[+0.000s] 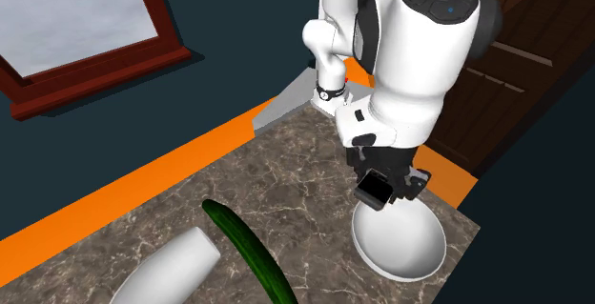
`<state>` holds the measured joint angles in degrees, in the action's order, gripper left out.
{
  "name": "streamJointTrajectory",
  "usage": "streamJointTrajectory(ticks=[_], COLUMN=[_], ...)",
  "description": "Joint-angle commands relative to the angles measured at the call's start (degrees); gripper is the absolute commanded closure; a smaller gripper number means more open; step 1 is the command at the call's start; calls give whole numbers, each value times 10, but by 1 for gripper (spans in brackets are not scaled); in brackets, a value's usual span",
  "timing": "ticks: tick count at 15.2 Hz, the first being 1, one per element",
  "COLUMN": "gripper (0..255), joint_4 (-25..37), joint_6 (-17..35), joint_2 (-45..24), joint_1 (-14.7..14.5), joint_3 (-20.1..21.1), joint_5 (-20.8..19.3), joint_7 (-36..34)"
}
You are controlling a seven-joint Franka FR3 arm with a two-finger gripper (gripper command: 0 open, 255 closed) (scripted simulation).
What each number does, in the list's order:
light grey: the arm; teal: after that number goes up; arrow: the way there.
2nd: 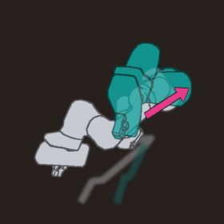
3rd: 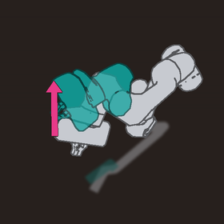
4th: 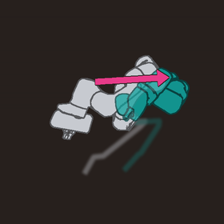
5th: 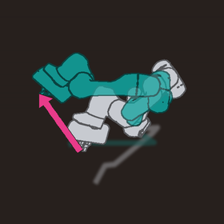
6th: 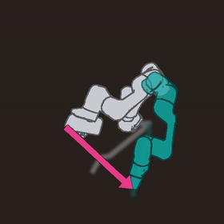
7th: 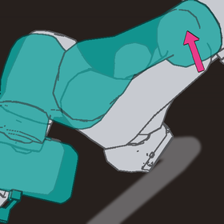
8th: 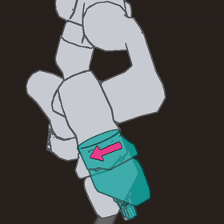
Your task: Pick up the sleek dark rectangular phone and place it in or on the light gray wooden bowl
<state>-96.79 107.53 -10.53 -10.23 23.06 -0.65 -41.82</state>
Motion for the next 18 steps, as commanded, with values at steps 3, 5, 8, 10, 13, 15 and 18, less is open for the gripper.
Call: streamJointTrajectory(ticks=[3, 5, 8, 10, 13, 15, 18], gripper=[255, 255, 255, 255, 255, 255, 255], joint_4=[107, 144, 123, 109, 91, 79, 63], joint_6=[-31, -38, -15, 0, 21, 35, 56], joint_2=[-81, -113, -114, -116, -119, -122, -127], joint_1=[-40, -58, -57, -56, -55, -55, -55], joint_3=[10, 11, 10, 9, 8, 8, 6], joint_5=[-36, -49, -50, -50, -52, -53, -56], joint_7=[-51, -68, -68, -68, -68, -69, -69])
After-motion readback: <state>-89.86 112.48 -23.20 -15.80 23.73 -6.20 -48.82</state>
